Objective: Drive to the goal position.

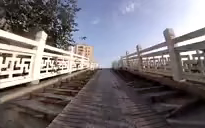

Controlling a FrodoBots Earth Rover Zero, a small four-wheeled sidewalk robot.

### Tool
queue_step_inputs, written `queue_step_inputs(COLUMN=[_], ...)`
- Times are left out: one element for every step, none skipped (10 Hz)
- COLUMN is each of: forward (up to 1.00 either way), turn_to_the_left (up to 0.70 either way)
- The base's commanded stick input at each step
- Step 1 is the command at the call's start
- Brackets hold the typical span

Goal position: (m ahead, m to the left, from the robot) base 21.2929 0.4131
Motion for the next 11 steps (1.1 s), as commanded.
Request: queue_step_inputs(forward=[0.70,0.70,0.70,0.70,0.70,0.70,0.70,0.70,0.70,0.70,0.70], turn_to_the_left=[0.00,0.00,0.00,0.00,0.00,0.00,0.00,0.00,0.00,0.00,0.00])
